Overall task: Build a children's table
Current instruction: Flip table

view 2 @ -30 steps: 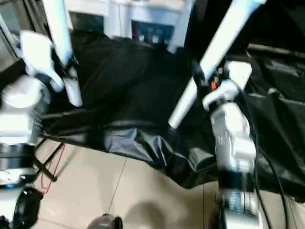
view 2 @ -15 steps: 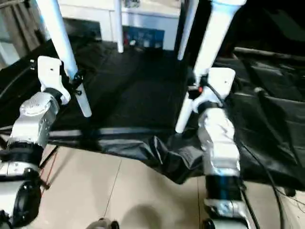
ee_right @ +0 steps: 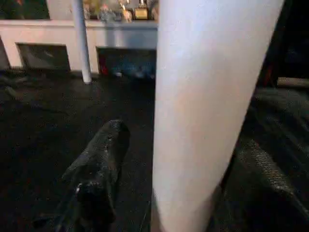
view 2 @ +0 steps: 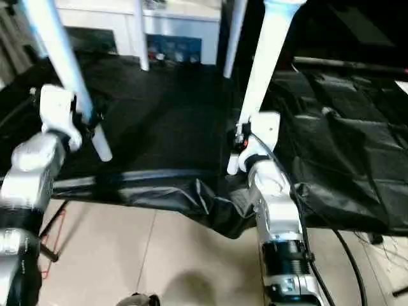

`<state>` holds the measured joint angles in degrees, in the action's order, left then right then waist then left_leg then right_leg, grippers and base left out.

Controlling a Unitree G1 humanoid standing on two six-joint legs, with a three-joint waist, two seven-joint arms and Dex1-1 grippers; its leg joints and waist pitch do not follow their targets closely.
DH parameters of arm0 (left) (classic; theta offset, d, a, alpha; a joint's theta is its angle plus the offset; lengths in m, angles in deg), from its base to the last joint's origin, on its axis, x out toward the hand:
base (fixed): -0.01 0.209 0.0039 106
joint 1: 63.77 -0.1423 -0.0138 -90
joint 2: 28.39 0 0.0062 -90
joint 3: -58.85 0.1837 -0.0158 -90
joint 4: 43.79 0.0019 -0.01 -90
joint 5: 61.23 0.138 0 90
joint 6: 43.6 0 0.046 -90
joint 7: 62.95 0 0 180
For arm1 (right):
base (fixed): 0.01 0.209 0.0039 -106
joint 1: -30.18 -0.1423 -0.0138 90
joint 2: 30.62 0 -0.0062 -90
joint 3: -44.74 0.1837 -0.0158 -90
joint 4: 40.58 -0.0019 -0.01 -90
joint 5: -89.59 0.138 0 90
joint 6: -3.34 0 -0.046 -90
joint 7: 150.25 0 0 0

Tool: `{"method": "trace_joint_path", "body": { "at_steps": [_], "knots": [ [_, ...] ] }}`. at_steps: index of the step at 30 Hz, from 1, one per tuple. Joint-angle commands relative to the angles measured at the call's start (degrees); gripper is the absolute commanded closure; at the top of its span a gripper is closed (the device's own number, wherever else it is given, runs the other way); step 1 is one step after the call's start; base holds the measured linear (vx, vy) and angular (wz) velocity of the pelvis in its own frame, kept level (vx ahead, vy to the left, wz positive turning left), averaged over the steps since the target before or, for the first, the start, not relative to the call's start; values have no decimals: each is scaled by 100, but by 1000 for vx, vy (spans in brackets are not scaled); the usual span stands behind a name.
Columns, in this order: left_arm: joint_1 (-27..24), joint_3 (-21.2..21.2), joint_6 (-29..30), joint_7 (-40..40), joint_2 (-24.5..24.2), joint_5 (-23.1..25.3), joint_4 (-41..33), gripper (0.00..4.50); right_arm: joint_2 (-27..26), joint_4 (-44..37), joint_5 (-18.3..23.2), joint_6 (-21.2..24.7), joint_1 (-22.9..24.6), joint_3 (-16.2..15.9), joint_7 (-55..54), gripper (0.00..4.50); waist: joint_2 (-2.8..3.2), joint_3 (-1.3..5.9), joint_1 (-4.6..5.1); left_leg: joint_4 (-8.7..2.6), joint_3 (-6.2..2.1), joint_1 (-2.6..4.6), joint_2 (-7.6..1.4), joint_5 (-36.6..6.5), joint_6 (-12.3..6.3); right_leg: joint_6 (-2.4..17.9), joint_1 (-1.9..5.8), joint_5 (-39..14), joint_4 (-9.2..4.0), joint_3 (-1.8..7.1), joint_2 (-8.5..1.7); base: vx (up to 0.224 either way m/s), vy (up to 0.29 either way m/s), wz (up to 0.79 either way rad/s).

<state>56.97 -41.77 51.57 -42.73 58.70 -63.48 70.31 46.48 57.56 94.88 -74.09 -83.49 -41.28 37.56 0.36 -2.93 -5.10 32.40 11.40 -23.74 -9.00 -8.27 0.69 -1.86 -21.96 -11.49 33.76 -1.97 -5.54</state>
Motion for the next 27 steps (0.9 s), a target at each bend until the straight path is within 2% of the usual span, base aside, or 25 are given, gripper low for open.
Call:
{"method": "trace_joint_path", "body": {
  "at_steps": [1,2,3,4,5,8,9,10,11,13,15,16,17,18,19,20,21,22,23,24,25,26,27],
  "knots": [
    [-312,21,277,-15,92,-143,-821,103,59,-454,101,135,194,-78,113,110,41,380,25,-515,-236,279,-411,-2462,546,722,1,-1096,-364,182,-312,63,-33,-2],
    [-319,18,281,-17,93,-145,-836,103,60,-460,101,137,198,-78,114,110,48,394,14,-501,-229,279,-425,-2319,494,732,3,-998,-352,181,-304,63,-33,-2],
    [-586,-43,434,-101,113,-192,-1339,89,93,-677,121,232,322,-105,170,98,43,397,23,-472,-202,271,-423,-2153,407,783,-2,-868,-340,181,-288,71,-40,-2],
    [-758,-75,518,-154,135,-213,-1622,77,111,-809,149,304,406,-117,200,89,40,411,7,-446,-193,229,-421,-1915,333,805,35,-691,-320,176,-290,74,-44,-3],
    [-840,-96,551,-181,153,-227,-1745,72,115,-868,169,342,446,-117,209,82,29,418,5,-425,-176,227,-408,-1771,290,826,32,-556,-313,176,-278,74,-44,-3],
    [-1403,-174,754,-293,231,-315,-2487,57,155,-1221,232,567,690,-110,210,64,8,447,-9,-324,-150,166,-378,-780,-24,924,108,572,-188,151,-230,64,-30,-5],
    [-1421,-176,761,-298,233,-317,-2510,41,156,-1232,234,574,698,-109,210,52,13,461,-12,-306,-153,173,-387,-671,-65,939,125,726,-165,145,-228,54,-10,-5],
    [-1734,-226,845,-372,291,-362,-2910,30,162,-1430,273,687,840,-77,212,42,1,460,-7,-288,-144,180,-380,-552,-137,958,122,878,-152,142,-206,50,0,-3],
    [-1734,-226,845,-372,291,-362,-2910,26,162,-1430,273,687,840,-77,212,36,4,454,-14,-278,-140,191,-385,-557,-173,967,119,865,-159,143,-200,50,0,-3],
    [-2204,-301,1007,-440,364,-444,-3533,23,190,-1759,273,867,1059,-31,117,21,4,438,2,-297,-140,204,-400,-689,-159,974,119,617,-182,140,-190,0,0,0],
    [-2299,-320,1004,-462,371,-440,-3632,11,183,-1828,264,908,1106,-12,63,9,12,413,7,-314,-128,226,-399,-928,-102,928,84,216,-226,147,-172,0,0,0],
    [-2458,-354,967,-436,380,-482,-3767,11,183,-1940,302,925,1187,16,59,9,21,391,15,-345,-141,224,-401,-1176,-12,873,87,-173,-255,152,-179,0,0,0],
    [-2654,-378,924,-431,360,-444,-3933,11,211,-2085,306,931,1295,21,77,9,40,359,17,-381,-140,245,-412,-1531,119,770,48,-665,-315,164,-176,0,0,0],
    [-2812,-410,877,-419,361,-447,-4058,11,258,-2205,298,939,1394,5,124,9,42,354,13,-389,-150,257,-425,-1672,181,711,50,-825,-333,170,-182,0,0,0],
    [-3004,-464,892,-414,393,-511,-4227,11,298,-2362,324,959,1528,-4,188,9,37,319,28,-426,-163,254,-429,-1950,307,584,33,-1184,-367,173,-174,0,0,0],
    [-3229,-502,895,-394,457,-607,-4396,11,306,-2550,549,1035,1697,26,341,9,44,326,27,-429,-176,296,-438,-2201,414,510,21,-1375,-386,185,-183,0,0,0],
    [-3391,-524,922,-385,507,-694,-4533,11,304,-2692,733,1110,1817,55,453,9,35,306,39,-446,-182,278,-435,-2306,444,472,12,-1477,-403,187,-174,0,0,0],
    [-3525,-527,959,-371,545,-761,-4639,11,299,-2808,876,1172,1920,67,541,9,41,299,34,-450,-186,297,-425,-2508,488,420,-13,-1682,-429,193,-176,0,0,0],
    [-3584,-500,945,-361,544,-744,-4678,11,311,-2848,890,1186,1958,61,561,9,30,281,38,-454,-196,307,-414,-2724,532,368,-35,-1976,-464,195,-183,0,0,0],
    [-4011,-333,1000,-329,609,-743,-4945,11,442,-3120,907,1308,2241,-11,692,9,38,265,36,-455,-206,316,-407,-2852,549,334,-50,-2170,-494,198,-189,0,0,0],
    [-4202,-263,1120,-375,677,-742,-5050,11,517,-3219,873,1353,2381,-54,740,9,20,216,40,-481,-227,306,-419,-3096,602,227,-42,-2563,-551,197,-209,0,0,0],
    [-4202,-263,1120,-375,677,-742,-5050,11,517,-3219,873,1353,2381,-54,740,9,9,196,50,-475,-234,344,-401,-3322,643,132,-79,-2997,-602,196,-214,0,0,0],
    [-4369,-191,1227,-481,763,-687,-5136,11,584,-3294,843,1419,2512,-84,767,9,7,207,55,-454,-241,375,-389,-3397,665,101,-103,-3175,-619,198,-219,0,0,0]
  ]
}}
